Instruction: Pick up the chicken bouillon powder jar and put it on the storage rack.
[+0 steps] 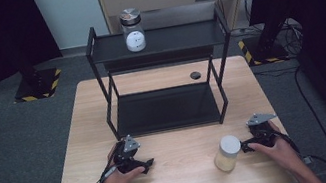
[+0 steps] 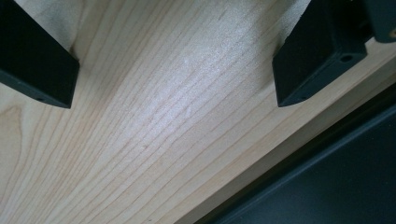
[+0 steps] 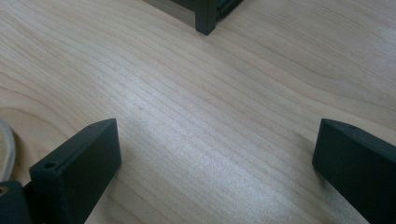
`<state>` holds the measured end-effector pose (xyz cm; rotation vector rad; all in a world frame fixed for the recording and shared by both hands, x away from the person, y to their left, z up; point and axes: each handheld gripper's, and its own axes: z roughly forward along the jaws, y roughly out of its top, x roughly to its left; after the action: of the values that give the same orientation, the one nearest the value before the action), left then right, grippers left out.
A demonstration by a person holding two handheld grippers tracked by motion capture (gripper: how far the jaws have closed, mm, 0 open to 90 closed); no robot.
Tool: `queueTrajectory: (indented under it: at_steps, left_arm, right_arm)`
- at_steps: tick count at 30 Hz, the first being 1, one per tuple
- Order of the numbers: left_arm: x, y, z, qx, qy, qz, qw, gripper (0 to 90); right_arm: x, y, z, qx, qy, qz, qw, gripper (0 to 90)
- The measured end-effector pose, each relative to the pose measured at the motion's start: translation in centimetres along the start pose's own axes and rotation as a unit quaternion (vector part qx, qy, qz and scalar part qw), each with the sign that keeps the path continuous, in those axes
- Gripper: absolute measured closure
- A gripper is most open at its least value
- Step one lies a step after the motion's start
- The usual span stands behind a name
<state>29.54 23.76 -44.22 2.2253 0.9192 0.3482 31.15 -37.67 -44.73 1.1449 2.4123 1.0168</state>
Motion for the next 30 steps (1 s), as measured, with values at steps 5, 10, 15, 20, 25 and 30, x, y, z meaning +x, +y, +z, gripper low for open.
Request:
queueTrajectory:
  at_steps: [5,10,15,20,25,30]
  left_arm:
    - [0.0,0.0,0.0,0.0,0.0,0.0,1.0,0.0]
    - [0.0,0.0,0.0,0.0,0.0,0.0,1.0,0.0]
    - [0.0,0.0,0.0,0.0,-0.001,0.001,1.0,0.0]
    - [0.1,0.0,0.0,0.0,-0.001,0.001,1.0,0.0]
    - [0.0,0.0,0.0,0.0,-0.001,0.001,1.0,0.0]
    - [0.0,0.0,0.0,0.0,-0.001,0.001,1.0,0.0]
  right_arm:
    - [-0.4,-0.3,-1.2,-0.013,0.014,0.013,0.9997,6.8]
    - [0.0,-0.8,-3.0,-0.023,0.01,0.009,0.9997,6.8]
    - [0.7,-1.3,-4.5,-0.027,0.015,0.004,0.9995,7.2]
    - [1.8,-1.9,-5.7,-0.026,0.026,-0.011,0.9992,7.2]
    - [2.9,-2.5,-6.8,-0.023,0.039,-0.023,0.9987,7.2]
    - [3.8,-2.7,-7.3,-0.021,0.06,-0.039,0.9972,7.2]
